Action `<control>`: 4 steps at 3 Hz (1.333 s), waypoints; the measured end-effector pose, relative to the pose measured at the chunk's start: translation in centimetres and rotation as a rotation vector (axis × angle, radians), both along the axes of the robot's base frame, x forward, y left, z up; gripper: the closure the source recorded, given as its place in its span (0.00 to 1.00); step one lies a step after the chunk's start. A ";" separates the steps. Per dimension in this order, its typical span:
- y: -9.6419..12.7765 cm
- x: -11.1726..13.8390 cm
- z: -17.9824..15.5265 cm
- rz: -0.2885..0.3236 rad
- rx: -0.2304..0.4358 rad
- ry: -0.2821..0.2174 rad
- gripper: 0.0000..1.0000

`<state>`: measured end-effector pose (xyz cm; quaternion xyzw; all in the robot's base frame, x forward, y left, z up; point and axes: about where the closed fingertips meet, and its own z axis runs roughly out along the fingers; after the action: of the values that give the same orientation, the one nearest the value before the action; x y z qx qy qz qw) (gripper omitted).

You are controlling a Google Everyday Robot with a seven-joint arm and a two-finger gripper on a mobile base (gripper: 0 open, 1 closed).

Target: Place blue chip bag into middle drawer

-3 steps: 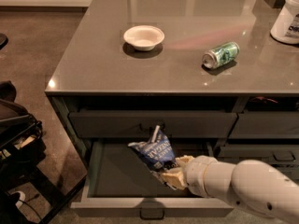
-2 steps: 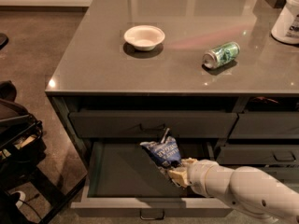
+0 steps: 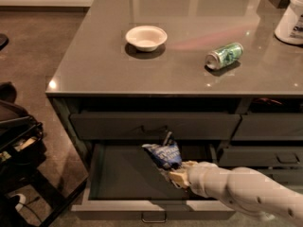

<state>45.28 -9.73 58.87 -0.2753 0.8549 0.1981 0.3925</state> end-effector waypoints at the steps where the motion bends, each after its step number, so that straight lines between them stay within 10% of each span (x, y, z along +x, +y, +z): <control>1: 0.0 1.8 -4.0 -0.024 0.049 0.050 1.00; 2: 0.0 3.1 -7.8 -0.056 0.089 0.100 1.00; 4: 0.7 3.7 -11.3 -0.072 0.107 0.170 0.65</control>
Offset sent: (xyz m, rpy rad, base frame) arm 0.0467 -0.0012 -0.1233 0.1346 0.1584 -0.0996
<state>49.03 -9.00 47.54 -0.2051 0.8828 0.2516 0.3396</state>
